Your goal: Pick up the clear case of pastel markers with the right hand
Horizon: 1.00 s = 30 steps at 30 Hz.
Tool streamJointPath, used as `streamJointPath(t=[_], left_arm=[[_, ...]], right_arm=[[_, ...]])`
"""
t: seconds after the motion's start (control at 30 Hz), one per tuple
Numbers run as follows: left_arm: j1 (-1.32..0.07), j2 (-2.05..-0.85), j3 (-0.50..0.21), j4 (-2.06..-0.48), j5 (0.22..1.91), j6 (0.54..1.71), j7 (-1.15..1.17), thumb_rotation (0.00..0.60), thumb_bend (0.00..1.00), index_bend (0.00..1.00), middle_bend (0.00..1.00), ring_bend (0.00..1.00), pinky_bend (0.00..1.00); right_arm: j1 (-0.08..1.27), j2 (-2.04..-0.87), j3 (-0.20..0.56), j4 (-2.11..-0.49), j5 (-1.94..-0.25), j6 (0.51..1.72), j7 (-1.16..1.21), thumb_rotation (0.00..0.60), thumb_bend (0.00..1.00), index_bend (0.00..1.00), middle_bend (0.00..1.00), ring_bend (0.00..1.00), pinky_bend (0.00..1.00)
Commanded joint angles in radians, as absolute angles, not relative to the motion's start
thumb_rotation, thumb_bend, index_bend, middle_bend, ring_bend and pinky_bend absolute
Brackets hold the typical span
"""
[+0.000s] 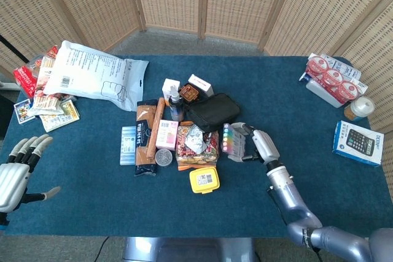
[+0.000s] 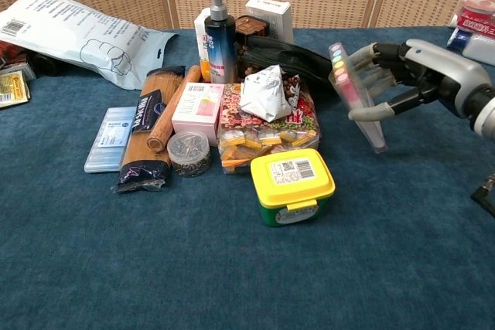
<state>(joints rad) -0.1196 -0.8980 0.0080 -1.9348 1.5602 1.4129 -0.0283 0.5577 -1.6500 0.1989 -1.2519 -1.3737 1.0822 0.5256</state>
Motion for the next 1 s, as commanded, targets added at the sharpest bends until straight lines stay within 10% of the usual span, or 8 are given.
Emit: streamJointPath(t=[0.03,1.0], left_arm=[[-0.12,-0.894,0.01,-1.934,1.567,1.413,-0.037,0.6,0.0,0.0,0.0,0.0,0.0],[-0.128,-0.878,0.023,-1.921,1.592,1.403,-0.103,0.6,0.01,0.0,0.0,0.0,0.0]], right_arm=[[0.518,-1.568,0.21,-1.366,-1.378,1.147,0.464,0.6,0.05,0.5,0.69,0.6,0.6],[0.594,-1.258,0.411,-2.049,-1.299,1.222,0.021,0.6,0.04,0.48,0.67,0.59,0.6]])
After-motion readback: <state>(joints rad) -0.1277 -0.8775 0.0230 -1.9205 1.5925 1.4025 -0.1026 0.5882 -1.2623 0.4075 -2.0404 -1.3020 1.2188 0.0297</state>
